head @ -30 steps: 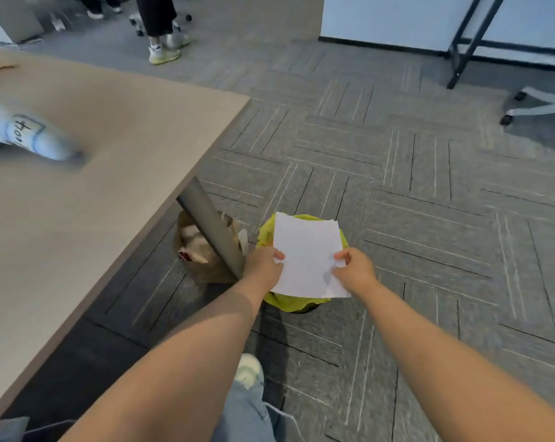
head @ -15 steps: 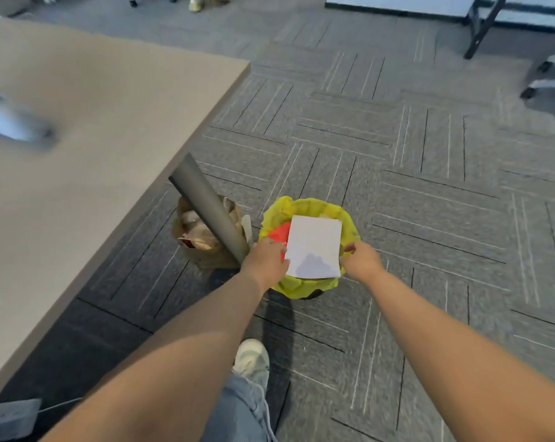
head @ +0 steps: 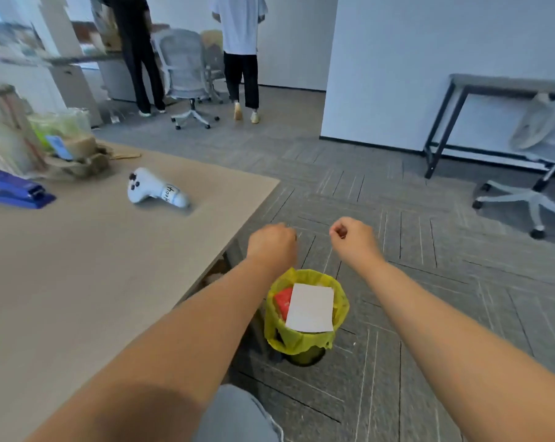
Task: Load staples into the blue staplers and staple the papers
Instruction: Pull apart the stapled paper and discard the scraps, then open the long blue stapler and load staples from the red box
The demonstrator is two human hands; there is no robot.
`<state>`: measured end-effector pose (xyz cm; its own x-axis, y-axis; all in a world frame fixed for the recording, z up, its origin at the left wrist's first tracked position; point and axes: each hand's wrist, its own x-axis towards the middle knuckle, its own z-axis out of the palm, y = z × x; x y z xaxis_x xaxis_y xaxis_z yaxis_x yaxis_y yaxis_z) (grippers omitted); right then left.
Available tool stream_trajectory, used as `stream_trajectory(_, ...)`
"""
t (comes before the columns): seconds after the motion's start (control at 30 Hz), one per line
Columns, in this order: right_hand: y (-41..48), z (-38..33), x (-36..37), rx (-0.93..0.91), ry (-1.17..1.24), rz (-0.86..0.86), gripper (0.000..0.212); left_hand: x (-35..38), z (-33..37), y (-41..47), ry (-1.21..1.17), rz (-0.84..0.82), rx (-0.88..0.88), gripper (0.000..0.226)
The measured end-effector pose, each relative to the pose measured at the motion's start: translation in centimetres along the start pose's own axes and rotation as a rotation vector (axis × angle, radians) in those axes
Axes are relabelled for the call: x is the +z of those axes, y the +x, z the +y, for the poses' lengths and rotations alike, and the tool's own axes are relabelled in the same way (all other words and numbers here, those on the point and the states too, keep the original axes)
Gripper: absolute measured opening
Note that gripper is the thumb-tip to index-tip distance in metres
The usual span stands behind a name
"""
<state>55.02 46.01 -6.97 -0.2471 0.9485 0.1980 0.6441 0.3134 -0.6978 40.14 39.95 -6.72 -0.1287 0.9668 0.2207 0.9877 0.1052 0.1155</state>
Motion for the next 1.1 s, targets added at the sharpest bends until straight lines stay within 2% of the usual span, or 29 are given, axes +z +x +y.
stream_trajectory(0.13,-1.6,-5.3,-1.4,-0.117,-0.023,0.020,0.011,-5.9,-1.8,-2.1,0.048,0.111,0.079,0.025)
stream_trajectory(0.27,-2.4,-10.4,-0.2,-0.199,-0.035,0.002,0.011,-11.0,-5.8,-5.4,0.104,0.224,0.042,0.025)
stream_trajectory(0.63,-5.2,-24.6,11.3,-0.534,-0.161,-0.166,0.013,-15.7,-24.4,-17.4,0.172,0.148,-0.397,0.026)
stream_trajectory(0.9,-6.6,-32.0,18.7,-0.638,-0.201,-0.313,0.014,-16.5,-33.5,-23.7,0.143,0.120,-0.644,0.026)
stream_trajectory(1.1,-5.9,-36.1,23.1,-0.660,-0.208,-0.340,0.015,-15.2,-38.2,-25.9,0.129,0.120,-0.763,0.032)
